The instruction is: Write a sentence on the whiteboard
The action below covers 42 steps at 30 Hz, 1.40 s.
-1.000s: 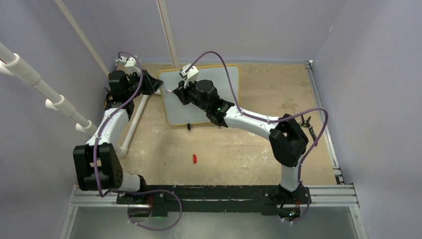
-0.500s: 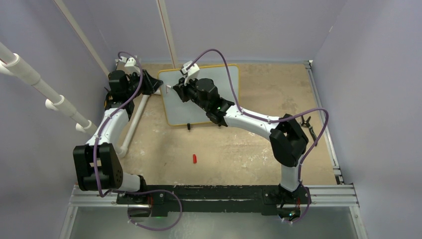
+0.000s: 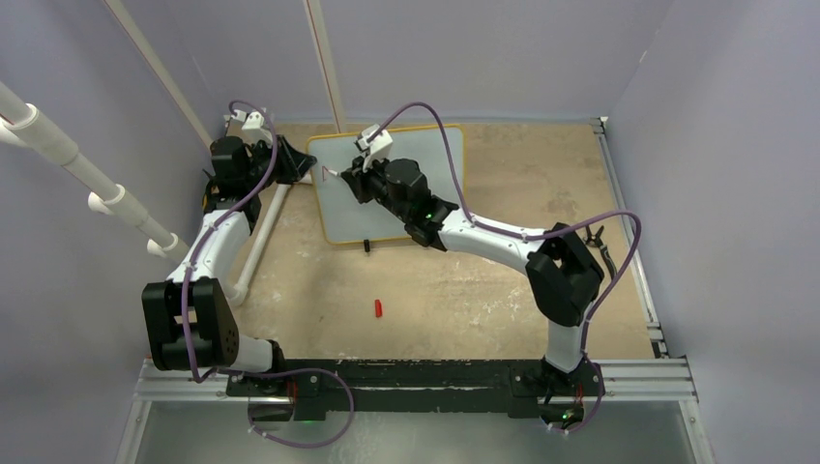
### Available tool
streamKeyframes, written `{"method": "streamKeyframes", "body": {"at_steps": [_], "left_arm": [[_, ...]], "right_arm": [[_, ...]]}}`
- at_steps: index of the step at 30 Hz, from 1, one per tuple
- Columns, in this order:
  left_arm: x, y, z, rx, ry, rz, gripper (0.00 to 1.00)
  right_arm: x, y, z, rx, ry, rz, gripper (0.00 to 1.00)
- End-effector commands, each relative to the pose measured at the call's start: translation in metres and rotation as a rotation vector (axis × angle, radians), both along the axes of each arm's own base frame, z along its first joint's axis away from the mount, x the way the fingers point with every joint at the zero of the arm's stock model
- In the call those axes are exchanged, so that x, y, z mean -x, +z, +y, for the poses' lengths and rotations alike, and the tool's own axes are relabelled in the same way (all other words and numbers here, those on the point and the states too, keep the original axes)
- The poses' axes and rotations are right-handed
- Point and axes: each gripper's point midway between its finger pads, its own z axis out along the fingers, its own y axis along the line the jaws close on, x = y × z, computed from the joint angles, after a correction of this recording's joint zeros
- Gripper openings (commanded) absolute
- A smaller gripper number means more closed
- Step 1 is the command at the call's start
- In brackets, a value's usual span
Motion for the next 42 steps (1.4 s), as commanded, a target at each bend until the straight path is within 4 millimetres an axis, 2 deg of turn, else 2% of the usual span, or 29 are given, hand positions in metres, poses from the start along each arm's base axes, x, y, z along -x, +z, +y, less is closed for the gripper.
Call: {"method": "streamKeyframes", "body": {"at_steps": [1, 10, 18, 33, 42], "left_arm": [[0.004, 0.003, -0.002, -0.003, -0.019, -0.01, 0.0], [0.004, 0.002, -0.002, -0.003, -0.016, -0.009, 0.0], [0.004, 0.003, -0.002, -0.004, -0.018, -0.012, 0.0], [0.004, 0.003, -0.002, -0.004, -0.018, -0.01, 0.0], [0.003, 0.002, -0.002, -0.004, -0.019, -0.009, 0.0]], "right_arm": [[-0.007, 0.018, -0.021, -0.024, -0.08, -0.032, 0.0], [-0.001, 0.004, -0.019, -0.009, -0.05, -0.003, 0.0], [0.001, 0.002, -0.019, -0.012, -0.041, 0.003, 0.0], [-0.007, 0.038, -0.021, -0.092, -0.086, -0.057, 0.0], [-0.009, 0.049, -0.019, -0.109, -0.083, -0.078, 0.0]]}}
